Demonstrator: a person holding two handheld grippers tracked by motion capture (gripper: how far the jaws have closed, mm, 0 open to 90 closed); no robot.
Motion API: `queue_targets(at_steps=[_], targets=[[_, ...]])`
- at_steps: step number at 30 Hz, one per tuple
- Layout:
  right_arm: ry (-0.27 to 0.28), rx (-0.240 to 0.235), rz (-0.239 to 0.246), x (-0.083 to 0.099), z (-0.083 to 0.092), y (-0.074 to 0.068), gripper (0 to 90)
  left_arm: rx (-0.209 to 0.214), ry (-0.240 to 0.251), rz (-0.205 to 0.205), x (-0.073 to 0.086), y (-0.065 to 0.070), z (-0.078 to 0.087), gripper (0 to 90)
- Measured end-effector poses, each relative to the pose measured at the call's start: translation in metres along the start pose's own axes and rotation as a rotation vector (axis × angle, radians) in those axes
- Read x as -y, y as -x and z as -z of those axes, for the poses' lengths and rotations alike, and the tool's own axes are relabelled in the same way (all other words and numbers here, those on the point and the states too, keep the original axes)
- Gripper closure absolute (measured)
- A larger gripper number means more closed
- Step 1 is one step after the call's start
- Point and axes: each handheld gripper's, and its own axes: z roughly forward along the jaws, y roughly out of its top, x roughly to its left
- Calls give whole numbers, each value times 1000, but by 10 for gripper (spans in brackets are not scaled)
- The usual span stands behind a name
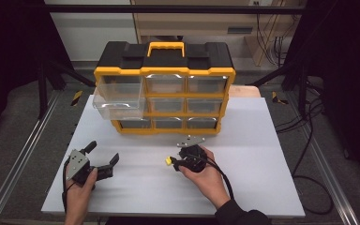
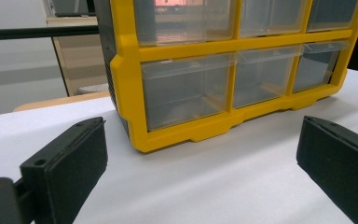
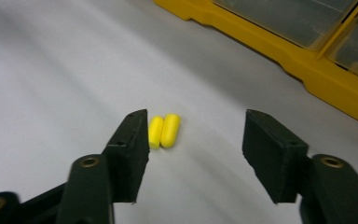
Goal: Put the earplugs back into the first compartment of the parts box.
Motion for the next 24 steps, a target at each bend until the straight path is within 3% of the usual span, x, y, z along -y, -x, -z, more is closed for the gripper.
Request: queue_targets(at_steps=[7, 14, 24], targets=[[-51, -44, -32, 0, -12, -1, 612, 11, -7, -7, 0, 2, -1, 15], [-65, -81, -80, -3, -24, 1, 709, 6, -5, 4, 1, -1, 0, 15], [-80, -93, -89, -1, -34, 2, 755, 11, -8, 0, 0, 0, 0, 16]])
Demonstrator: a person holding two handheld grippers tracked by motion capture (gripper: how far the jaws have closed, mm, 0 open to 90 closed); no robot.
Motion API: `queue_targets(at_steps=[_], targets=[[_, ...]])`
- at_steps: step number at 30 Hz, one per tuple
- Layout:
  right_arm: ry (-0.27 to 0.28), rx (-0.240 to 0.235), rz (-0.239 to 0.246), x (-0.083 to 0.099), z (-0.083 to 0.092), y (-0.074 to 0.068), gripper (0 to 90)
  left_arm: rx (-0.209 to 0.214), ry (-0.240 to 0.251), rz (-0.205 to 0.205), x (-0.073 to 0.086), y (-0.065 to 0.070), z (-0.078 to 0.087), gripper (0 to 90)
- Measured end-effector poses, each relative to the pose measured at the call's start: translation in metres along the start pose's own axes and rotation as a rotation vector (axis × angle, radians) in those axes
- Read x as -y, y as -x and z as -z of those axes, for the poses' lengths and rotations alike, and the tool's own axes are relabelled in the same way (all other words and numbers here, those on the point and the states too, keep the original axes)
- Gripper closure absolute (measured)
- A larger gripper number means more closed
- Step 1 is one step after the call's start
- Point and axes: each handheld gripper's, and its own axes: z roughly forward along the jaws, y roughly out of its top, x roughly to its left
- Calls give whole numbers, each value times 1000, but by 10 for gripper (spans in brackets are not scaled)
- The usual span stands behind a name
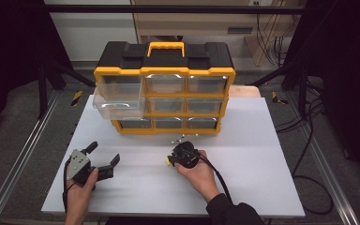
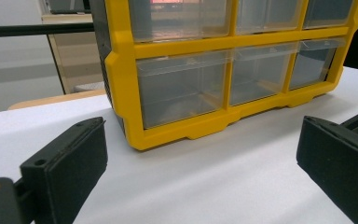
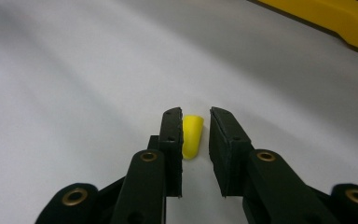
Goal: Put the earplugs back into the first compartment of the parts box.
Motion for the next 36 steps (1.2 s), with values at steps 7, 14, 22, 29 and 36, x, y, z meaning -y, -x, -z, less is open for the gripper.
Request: queue_targets(at_steps=[7, 14, 22, 29, 36], targets=[[-1, -10, -10, 1, -6, 0, 792, 0, -2, 1, 0, 0, 0, 16], [-1, -10, -44, 2, -11, 0, 812, 0, -4, -1, 0, 0, 0, 16], [9, -11, -30, 2, -8, 3, 846, -2, -8, -3, 1, 0, 0, 16], [32, 0, -41, -1, 2, 8, 847, -4, -7, 1, 1, -1, 0, 15], [130, -15, -61, -7, 31, 12, 848, -2, -9, 1, 1, -1, 0, 15]])
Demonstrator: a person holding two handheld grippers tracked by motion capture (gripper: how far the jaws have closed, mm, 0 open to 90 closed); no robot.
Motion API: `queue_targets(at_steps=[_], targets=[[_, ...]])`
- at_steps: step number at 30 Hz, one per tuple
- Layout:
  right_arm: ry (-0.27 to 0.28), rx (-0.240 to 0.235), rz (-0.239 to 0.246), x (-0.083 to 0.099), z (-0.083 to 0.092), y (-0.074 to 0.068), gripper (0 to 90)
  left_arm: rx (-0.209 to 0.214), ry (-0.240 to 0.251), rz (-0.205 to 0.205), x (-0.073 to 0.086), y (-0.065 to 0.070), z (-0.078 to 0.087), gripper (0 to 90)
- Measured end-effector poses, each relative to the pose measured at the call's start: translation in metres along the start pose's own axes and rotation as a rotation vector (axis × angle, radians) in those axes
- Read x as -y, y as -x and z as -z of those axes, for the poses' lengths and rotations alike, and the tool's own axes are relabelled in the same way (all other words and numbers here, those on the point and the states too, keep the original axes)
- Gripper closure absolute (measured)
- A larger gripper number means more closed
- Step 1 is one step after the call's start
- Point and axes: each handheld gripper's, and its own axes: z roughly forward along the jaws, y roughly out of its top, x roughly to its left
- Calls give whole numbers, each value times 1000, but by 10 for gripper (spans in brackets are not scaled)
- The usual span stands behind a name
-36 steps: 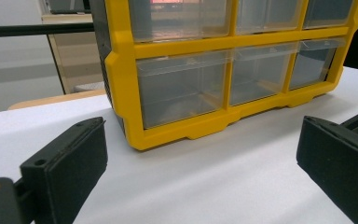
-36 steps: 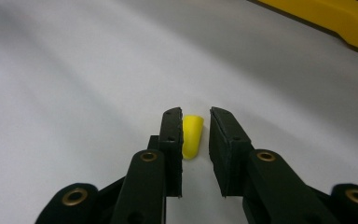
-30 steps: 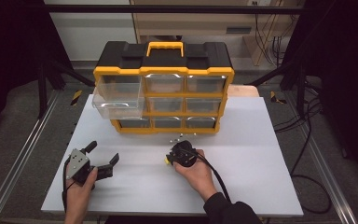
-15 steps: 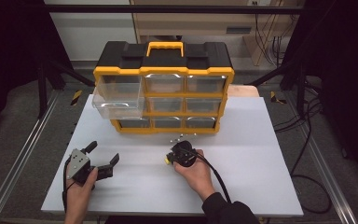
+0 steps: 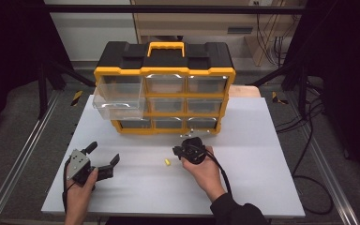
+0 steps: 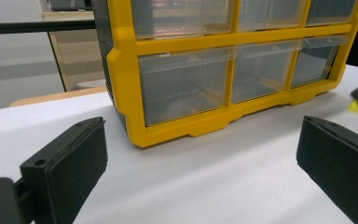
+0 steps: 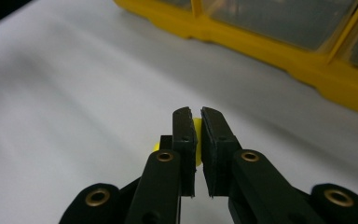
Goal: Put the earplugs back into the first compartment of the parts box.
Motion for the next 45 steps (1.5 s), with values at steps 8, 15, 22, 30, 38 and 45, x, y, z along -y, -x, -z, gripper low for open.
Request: queue_targets(at_steps=[8, 15, 22, 30, 38, 45], targets=[[134, -26, -2, -23, 38, -4, 848, 1, -4, -1, 0, 1, 0, 16], [223, -58, 11, -39, 57, -9, 848, 3, -7, -4, 0, 2, -1, 15], [283, -86, 17, -63, 75, -18, 848, 8, -5, -4, 0, 3, -1, 16], [344, -107, 40, -91, 89, -30, 848, 9, -4, -3, 0, 3, -1, 16], [392, -109, 64, -115, 100, -39, 848, 9, -2, -3, 0, 3, -1, 16], [420, -116, 82, -129, 107, -47, 847, 8, -1, -1, 0, 2, -1, 16]])
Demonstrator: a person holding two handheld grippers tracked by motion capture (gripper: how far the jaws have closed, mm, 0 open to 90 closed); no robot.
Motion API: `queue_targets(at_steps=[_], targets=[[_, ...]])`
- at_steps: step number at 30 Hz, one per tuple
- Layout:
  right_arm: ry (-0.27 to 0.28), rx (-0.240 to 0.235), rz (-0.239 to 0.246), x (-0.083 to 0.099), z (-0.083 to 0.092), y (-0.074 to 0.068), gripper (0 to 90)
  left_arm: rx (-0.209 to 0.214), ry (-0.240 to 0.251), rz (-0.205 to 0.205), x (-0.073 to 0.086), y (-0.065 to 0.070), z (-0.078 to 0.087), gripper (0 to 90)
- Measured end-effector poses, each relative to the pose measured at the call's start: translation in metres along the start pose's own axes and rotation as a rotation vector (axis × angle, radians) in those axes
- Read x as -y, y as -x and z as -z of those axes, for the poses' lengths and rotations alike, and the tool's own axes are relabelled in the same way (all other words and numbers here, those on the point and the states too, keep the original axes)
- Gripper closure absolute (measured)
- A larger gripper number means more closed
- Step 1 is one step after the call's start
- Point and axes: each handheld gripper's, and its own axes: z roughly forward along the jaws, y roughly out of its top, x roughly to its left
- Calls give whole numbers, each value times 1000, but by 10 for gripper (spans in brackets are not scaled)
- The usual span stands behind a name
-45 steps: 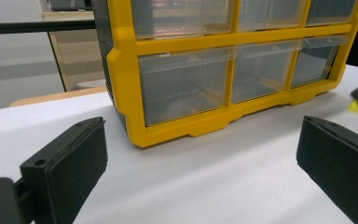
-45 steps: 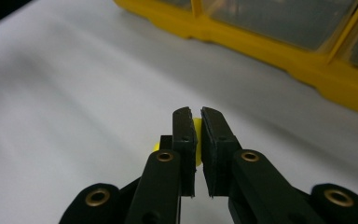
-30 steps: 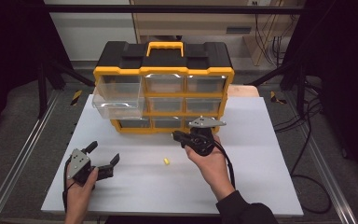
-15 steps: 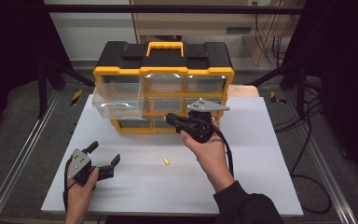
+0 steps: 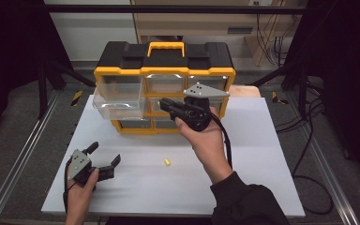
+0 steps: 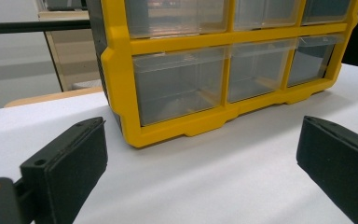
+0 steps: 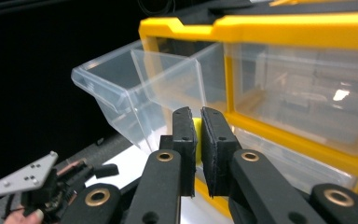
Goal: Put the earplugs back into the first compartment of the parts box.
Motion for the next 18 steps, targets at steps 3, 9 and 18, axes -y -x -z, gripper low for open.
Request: queue_targets(at_steps=[3, 9, 18], targets=[[12, -13, -4, -5, -1, -2, 848, 1, -1, 0, 0, 0, 0, 15], [25, -22, 2, -12, -3, -6, 846, 1, 1, 0, 0, 0, 0, 16], [50, -34, 6, -21, -9, -12, 845, 1, 3, 0, 0, 0, 0, 15]])
